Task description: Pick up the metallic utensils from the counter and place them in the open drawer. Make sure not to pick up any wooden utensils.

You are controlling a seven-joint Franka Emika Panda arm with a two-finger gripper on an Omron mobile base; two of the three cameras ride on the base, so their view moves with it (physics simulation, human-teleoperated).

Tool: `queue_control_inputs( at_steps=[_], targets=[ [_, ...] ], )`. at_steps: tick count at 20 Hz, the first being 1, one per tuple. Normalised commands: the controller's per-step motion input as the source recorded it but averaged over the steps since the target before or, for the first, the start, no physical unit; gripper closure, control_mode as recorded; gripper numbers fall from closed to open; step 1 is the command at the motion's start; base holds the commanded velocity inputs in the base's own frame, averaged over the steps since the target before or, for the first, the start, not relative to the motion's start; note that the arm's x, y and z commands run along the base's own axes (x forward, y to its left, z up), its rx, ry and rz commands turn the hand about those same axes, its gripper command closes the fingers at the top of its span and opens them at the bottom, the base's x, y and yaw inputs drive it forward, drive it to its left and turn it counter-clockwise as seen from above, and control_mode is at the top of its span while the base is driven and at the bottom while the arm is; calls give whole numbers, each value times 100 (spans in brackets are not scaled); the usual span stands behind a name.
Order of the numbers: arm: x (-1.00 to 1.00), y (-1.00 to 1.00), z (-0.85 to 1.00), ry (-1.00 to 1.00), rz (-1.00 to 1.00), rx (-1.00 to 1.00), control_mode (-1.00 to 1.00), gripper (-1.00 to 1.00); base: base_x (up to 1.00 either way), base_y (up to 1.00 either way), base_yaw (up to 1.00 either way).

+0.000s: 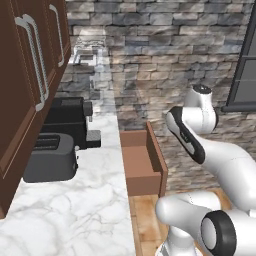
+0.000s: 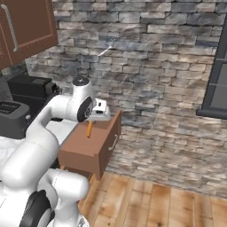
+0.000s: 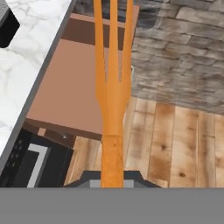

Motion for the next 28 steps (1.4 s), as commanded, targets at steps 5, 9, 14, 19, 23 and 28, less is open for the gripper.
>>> queue_control_inputs(
  at_steps=[5,9,14,19,23,28],
  targets=[
    [30,23,-40,0,0,4,-100,100,0,0,0],
    [44,24,-35,1,0,1,-100,100,0,0,0],
    [49,18,-22,2,0,1,-100,100,0,0,0],
    [49,9,-15,1,0,2,-100,100,0,0,0],
    [41,7,-14,0,0,2,-100,100,0,0,0],
    [41,4,-24,0,0,0,-100,100,0,0,0]
  ],
)
